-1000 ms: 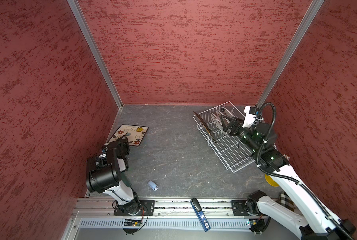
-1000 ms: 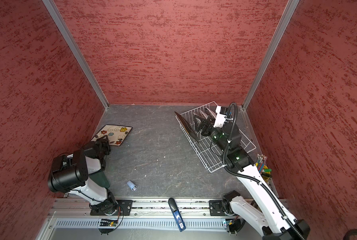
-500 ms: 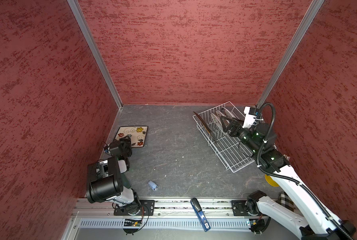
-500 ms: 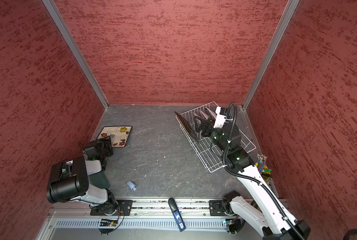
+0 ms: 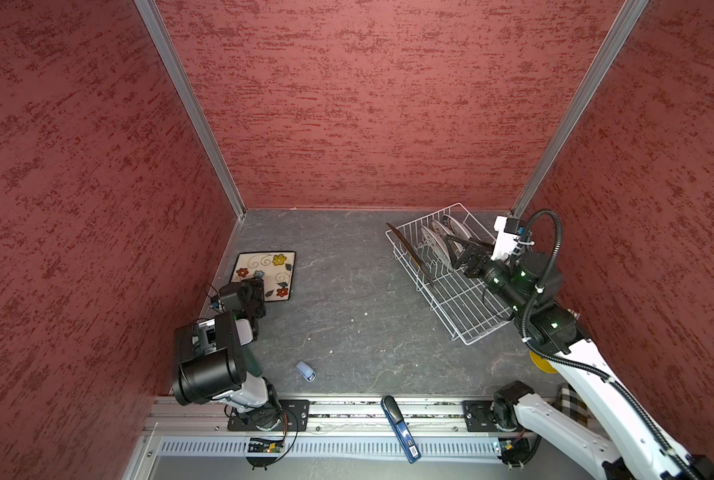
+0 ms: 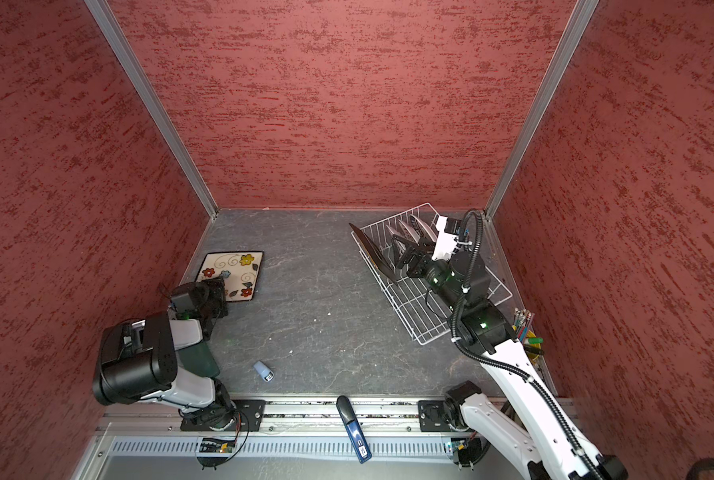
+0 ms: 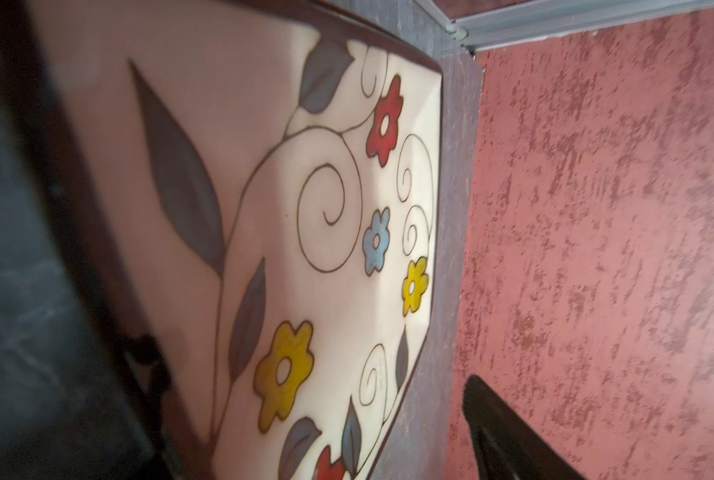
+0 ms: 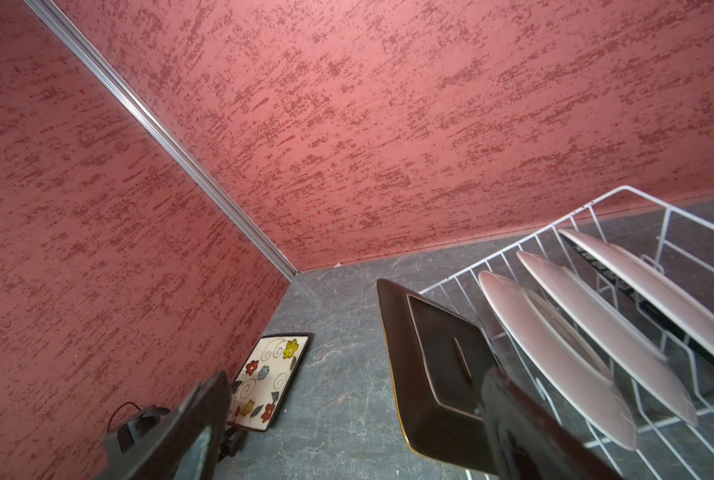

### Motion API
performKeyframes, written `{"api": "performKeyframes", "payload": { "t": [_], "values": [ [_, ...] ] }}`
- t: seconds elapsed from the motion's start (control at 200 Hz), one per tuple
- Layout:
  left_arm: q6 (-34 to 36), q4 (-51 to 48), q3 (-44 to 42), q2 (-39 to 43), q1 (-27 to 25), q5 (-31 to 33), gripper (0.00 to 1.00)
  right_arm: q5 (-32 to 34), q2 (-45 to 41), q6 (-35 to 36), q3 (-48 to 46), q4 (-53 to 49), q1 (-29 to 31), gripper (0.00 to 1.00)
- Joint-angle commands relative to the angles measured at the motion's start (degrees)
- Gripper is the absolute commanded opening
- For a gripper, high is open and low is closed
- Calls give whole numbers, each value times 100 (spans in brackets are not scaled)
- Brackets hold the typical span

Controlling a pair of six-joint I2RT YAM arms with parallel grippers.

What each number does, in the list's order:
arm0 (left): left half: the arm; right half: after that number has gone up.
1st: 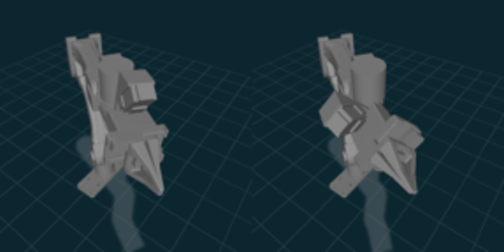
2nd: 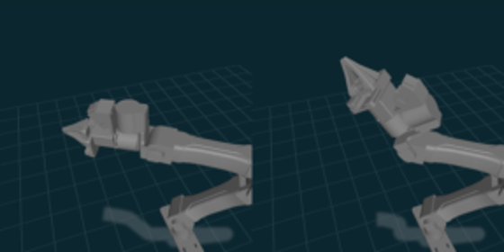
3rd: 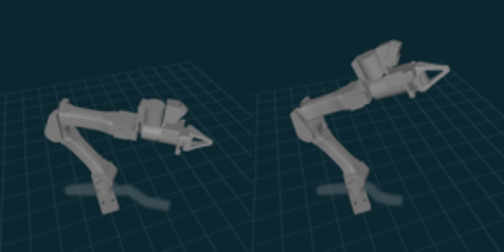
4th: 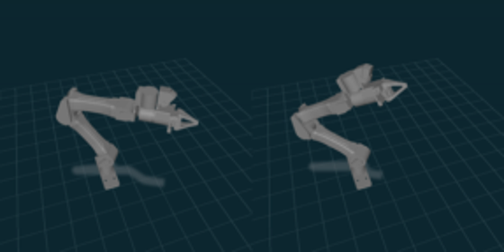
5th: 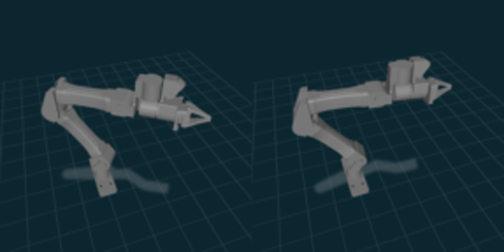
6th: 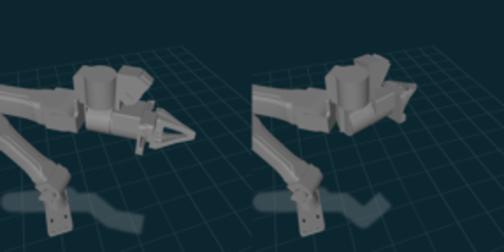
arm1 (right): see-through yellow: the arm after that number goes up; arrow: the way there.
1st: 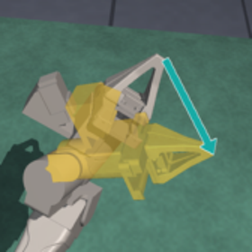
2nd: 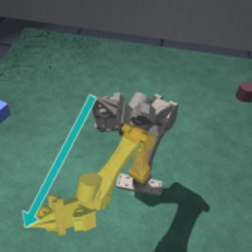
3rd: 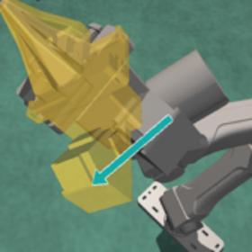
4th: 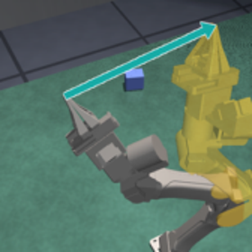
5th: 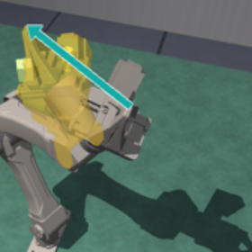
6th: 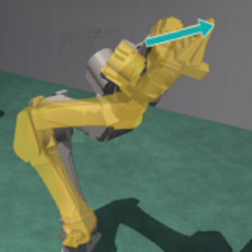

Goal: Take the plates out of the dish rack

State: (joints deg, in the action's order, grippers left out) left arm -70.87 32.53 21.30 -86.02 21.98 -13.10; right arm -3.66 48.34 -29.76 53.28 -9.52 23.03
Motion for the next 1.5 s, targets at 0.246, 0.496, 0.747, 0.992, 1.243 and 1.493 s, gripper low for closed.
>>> {"api": "performKeyframes", "payload": {
  "t": [0.246,0.496,0.747,0.992,1.243,1.493],
  "values": [
    [560,-1529,347,848,25,281,98,390,113,113,572,-909,-30,95],
    [616,-2089,192,1574,61,258,99,611,280,125,902,-1548,-20,95],
    [911,-2684,90,2618,-184,178,99,912,794,461,1588,-2652,15,95],
    [1382,-2985,32,3555,-1286,143,100,1303,1339,792,2193,-3531,258,96],
    [1471,-3217,-29,4400,-2513,422,99,1959,2441,1107,2961,-4120,973,94],
    [1647,-3262,14,4576,-2865,15,99,2118,4068,1402,3886,-4181,1440,84]
  ]
}}
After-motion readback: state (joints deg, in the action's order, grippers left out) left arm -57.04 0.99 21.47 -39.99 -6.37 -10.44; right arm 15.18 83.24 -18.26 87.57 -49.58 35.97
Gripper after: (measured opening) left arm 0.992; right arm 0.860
